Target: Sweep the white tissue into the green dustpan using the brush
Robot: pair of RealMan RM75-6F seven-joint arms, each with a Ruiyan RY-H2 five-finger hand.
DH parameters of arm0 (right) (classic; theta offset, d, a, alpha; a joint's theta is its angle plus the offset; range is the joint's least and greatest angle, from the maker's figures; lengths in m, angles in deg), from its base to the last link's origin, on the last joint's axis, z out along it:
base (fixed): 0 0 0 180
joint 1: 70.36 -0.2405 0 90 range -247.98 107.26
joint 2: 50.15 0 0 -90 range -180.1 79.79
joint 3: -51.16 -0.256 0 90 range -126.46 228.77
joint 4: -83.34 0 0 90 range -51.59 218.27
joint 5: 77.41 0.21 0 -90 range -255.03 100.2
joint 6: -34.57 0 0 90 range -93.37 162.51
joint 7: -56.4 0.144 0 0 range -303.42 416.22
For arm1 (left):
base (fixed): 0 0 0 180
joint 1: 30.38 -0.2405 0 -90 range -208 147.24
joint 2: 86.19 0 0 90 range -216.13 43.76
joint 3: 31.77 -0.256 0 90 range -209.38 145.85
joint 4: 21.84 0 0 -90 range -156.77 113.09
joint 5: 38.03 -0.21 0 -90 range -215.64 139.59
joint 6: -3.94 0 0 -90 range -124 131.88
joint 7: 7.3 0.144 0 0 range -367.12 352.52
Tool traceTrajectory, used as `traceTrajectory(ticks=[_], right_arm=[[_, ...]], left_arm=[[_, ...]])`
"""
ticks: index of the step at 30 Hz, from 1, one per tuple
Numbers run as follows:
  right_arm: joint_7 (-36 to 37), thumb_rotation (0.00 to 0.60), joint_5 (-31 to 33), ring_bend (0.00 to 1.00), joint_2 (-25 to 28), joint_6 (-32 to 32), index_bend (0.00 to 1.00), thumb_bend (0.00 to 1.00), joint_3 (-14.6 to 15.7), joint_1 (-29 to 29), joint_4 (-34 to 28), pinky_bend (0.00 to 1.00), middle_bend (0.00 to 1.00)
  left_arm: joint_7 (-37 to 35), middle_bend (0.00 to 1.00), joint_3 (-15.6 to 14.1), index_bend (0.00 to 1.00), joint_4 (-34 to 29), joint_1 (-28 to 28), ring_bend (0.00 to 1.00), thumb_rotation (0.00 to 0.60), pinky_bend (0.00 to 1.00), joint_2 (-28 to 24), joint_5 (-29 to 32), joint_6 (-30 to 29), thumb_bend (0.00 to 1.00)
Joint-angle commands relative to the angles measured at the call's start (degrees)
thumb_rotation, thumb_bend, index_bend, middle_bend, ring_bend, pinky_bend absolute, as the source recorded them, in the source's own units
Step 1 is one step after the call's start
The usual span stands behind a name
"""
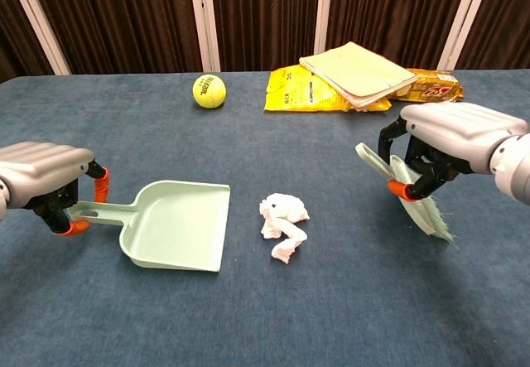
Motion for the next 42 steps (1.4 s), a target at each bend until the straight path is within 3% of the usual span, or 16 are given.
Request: traceTrajectory(ticks=[1,9,31,42], right_arm=[[-0.2,0.600,-0.9,0.93,0.5,0.8,0.74,0.44,0.7,0.5,-1.2,0.85,0.93],[-1.4,0.600,-0.4,0.93,0.5,0.6,0.74,0.44,0.1,-0.1,-2.4,0.85,0.93],[-9.4,0.600,-1.7,0.93,-0.7,3.2,0.74,0.44,1.8,-1.4,-11.9,0.85,0.93],[-12.5,0.600,2.6,0.93,-5.2,3.7,0.75,0.45,-0.4,-3.5,-12.8,0.85,0.93]], left_arm=[[-1.5,1.00,-0.4,0.73,0.6,0.1,1.00,0.600,1.00,0.8,-2.2,-0.8,0.64],[-1.8,1.00,-0.8,0.76,-0.3,0.9,1.00,0.600,1.00,1.2,-4.6,-2.0,0.66],[1.4,1.00,-0.4,0.76,-1.9,3.6,1.00,0.600,1.00,5.1,-2.6,-4.1,0.67],[0.7,1.00,-0.8,0.76,-0.7,3.7,1.00,0.600,1.00,6.0,-1.9,-4.3,0.67]])
